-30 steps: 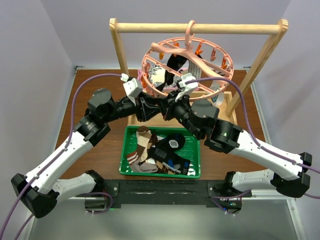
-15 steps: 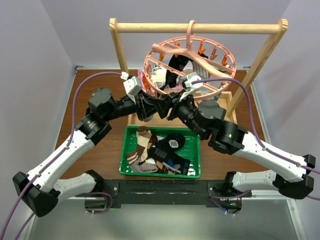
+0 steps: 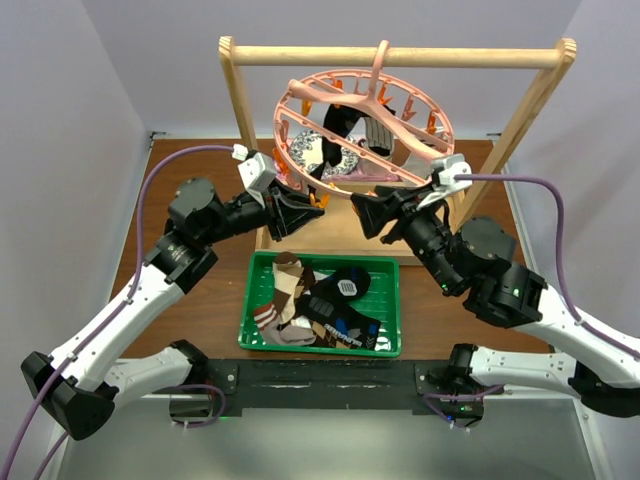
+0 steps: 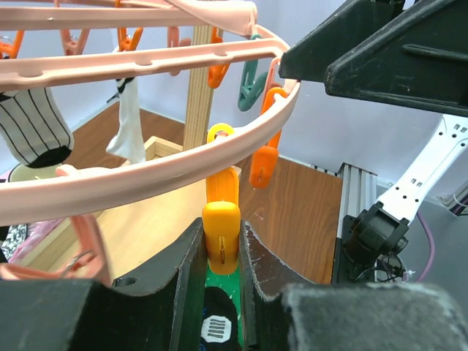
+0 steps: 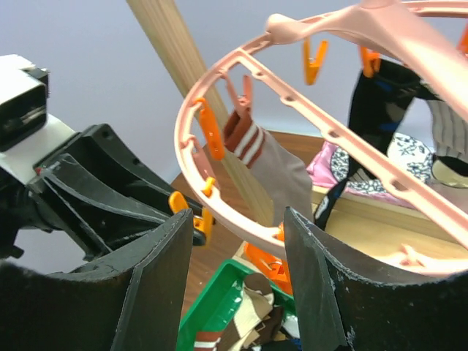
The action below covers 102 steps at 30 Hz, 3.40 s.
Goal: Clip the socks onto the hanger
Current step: Open the clamp at the hanger.
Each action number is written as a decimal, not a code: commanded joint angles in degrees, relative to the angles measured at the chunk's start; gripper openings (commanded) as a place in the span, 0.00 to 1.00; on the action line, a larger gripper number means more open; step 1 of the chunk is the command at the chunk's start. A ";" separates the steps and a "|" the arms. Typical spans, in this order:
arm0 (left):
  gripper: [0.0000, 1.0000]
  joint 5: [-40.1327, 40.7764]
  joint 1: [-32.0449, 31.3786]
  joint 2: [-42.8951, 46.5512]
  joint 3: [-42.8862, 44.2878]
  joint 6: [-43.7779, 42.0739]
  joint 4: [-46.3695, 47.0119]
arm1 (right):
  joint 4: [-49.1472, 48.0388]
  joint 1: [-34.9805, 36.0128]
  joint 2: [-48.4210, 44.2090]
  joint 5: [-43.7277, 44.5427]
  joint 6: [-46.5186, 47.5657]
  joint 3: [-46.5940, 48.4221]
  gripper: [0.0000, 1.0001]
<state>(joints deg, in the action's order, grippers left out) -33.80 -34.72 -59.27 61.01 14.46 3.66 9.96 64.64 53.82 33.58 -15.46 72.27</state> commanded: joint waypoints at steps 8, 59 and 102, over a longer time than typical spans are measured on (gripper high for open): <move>0.23 1.37 0.62 1.08 0.60 1.71 2.40 | 5.07 -0.13 -5.39 3.43 -6.33 -3.01 0.56; 0.22 -1.18 0.62 2.05 -0.19 3.82 2.67 | -39.31 -0.66 -3.47 12.83 -20.48 -21.03 0.50; 0.96 22.63 -0.79 -3.67 10.18 11.47 -9.02 | -41.24 -0.57 1.64 6.14 -20.57 -19.45 0.06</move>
<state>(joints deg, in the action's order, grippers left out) -17.56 -35.42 -62.94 67.53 24.29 -4.47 -31.33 64.38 54.63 40.49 -36.45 50.57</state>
